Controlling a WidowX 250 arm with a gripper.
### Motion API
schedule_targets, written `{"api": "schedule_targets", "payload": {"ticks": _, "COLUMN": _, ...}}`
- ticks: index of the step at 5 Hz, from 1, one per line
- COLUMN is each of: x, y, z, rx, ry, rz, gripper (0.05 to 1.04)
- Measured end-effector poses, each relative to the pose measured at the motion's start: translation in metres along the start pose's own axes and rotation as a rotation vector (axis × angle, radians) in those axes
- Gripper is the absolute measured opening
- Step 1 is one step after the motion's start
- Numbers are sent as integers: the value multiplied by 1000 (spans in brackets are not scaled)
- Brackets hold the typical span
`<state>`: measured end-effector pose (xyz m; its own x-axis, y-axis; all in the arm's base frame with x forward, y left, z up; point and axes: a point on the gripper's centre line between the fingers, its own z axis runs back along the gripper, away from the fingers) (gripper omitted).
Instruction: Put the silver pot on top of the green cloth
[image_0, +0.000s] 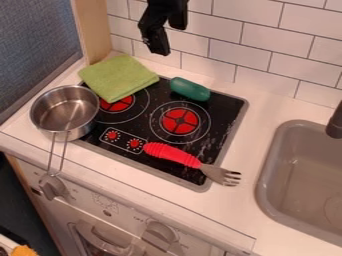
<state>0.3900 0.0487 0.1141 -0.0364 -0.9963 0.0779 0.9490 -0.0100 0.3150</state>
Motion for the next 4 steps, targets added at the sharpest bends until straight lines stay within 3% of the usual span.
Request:
{"api": "schedule_targets", "payload": {"ticks": 1, "x": -1, "y": -8, "z": -13, "rx": -42, "ry": -6, "rz": -2, "gripper": 1000}}
{"api": "schedule_targets", "payload": {"ticks": 2, "x": -8, "y": -33, "z": -13, "rx": -137, "ry": 14, "rz": -118, "gripper": 1000}}
{"api": "schedule_targets", "payload": {"ticks": 3, "x": -19, "y": -47, "z": 11, "rx": -134, "ry": 44, "rz": -171, "gripper": 1000}}
{"api": "schedule_targets", "payload": {"ticks": 4, "x": -28, "y": -63, "z": 27, "rx": -200, "ry": 54, "rz": -265, "gripper": 1000}}
